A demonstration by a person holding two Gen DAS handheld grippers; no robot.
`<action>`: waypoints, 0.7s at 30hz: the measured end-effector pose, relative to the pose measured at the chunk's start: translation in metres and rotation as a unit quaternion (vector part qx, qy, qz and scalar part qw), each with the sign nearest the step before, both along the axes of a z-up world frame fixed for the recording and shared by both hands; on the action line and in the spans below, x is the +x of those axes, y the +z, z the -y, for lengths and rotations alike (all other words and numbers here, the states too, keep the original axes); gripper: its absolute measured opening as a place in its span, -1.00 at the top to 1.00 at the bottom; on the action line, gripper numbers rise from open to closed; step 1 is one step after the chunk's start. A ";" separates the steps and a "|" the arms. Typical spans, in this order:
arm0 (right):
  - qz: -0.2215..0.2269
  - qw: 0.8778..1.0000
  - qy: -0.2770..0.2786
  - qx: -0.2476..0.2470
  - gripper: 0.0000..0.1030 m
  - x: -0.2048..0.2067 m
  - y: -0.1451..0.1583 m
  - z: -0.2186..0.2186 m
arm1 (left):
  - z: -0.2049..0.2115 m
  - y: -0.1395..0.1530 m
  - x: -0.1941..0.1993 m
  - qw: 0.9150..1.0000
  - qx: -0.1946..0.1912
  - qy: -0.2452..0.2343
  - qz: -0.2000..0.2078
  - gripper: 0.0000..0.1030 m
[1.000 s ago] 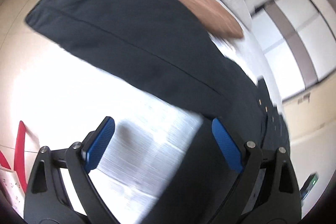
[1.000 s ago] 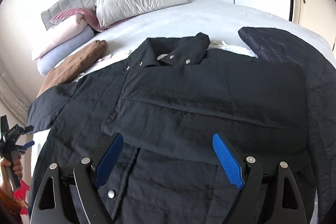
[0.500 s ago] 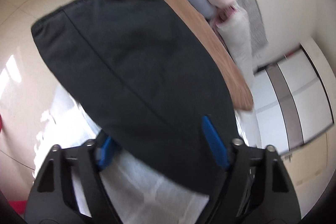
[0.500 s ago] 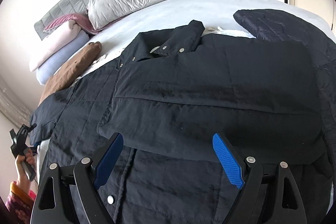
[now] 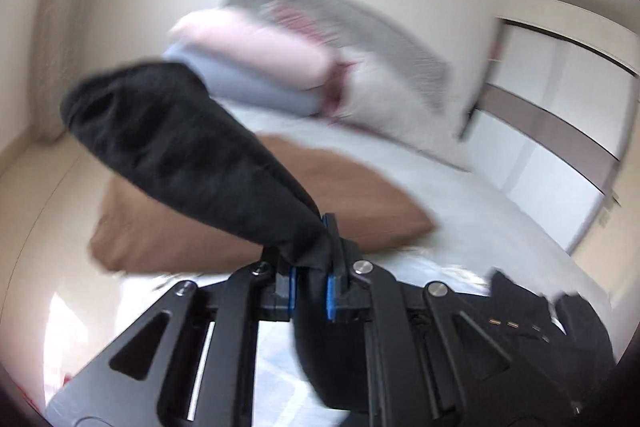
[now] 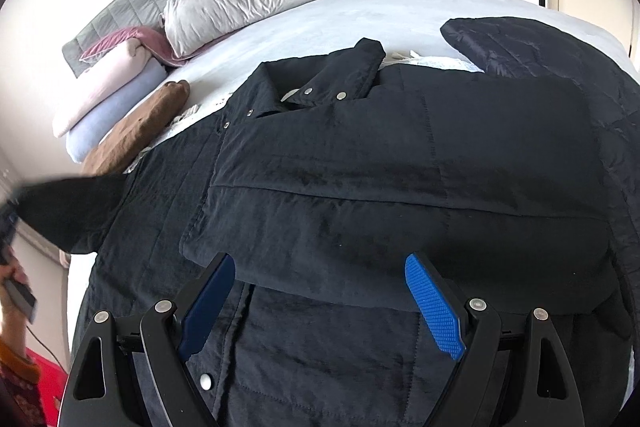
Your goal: Fold large clothes
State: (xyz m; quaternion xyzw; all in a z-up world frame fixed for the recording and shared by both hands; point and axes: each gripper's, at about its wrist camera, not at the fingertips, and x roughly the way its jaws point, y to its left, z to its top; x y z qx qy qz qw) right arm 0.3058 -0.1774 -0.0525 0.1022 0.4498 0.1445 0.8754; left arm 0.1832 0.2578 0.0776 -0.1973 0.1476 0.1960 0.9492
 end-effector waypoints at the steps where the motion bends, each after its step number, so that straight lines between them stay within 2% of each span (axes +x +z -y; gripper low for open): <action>1: 0.000 1.000 0.000 -0.001 -0.72 0.000 0.000 -0.001 | 0.014 0.005 -0.004 1.000 0.012 -0.021 0.006 0.78; 4: -0.001 1.000 -0.002 -0.001 -0.72 0.000 0.000 0.000 | 0.061 0.018 0.006 0.995 0.050 -0.090 0.015 0.78; 7: -0.003 1.000 -0.003 -0.001 -0.72 0.001 -0.002 -0.001 | 0.105 0.018 0.022 0.986 0.072 -0.151 0.008 0.78; 9: -0.004 1.000 -0.003 -0.003 -0.72 0.001 -0.003 -0.001 | 0.134 0.011 0.030 0.978 0.080 -0.192 -0.004 0.78; 11: -0.005 1.000 -0.002 -0.003 -0.72 0.002 -0.004 -0.002 | 0.162 -0.002 0.041 0.965 0.082 -0.248 -0.034 0.72; 12: -0.006 1.000 -0.001 -0.001 -0.72 0.002 -0.005 -0.002 | 0.177 -0.011 0.051 0.953 0.081 -0.286 -0.059 0.65; 13: -0.007 1.000 -0.001 0.000 -0.72 0.002 -0.005 -0.001 | 0.192 -0.023 0.056 0.936 0.081 -0.331 -0.091 0.38; 14: -0.007 1.000 0.000 0.003 -0.72 0.003 -0.006 0.000 | 0.205 -0.036 0.056 0.913 0.078 -0.380 -0.125 0.06; 15: -0.008 1.000 0.001 0.010 -0.72 0.003 -0.007 0.002 | 0.217 -0.048 0.057 0.888 0.076 -0.425 -0.157 -0.06; 16: -0.009 1.000 0.001 0.017 -0.72 0.004 -0.007 0.004 | 0.225 -0.056 0.056 0.871 0.075 -0.452 -0.175 -0.10; 17: -0.011 1.000 0.001 0.028 -0.72 0.004 -0.008 0.006 | 0.229 -0.066 0.050 0.851 0.072 -0.485 -0.191 -0.10; 18: -0.012 0.999 0.002 0.046 -0.72 0.005 -0.009 0.010 | 0.227 -0.072 0.045 0.838 0.068 -0.503 -0.200 -0.10; 19: -0.014 0.998 0.002 0.063 -0.72 0.006 -0.010 0.012 | 0.221 -0.074 0.040 0.832 0.064 -0.512 -0.205 -0.10; 20: -0.017 0.996 0.003 0.091 -0.72 0.007 -0.012 0.015 | 0.209 -0.076 0.035 0.829 0.062 -0.514 -0.209 -0.11; 21: -0.021 0.991 0.004 0.132 -0.72 0.009 -0.015 0.019 | 0.196 -0.075 0.035 0.833 0.065 -0.507 -0.212 -0.11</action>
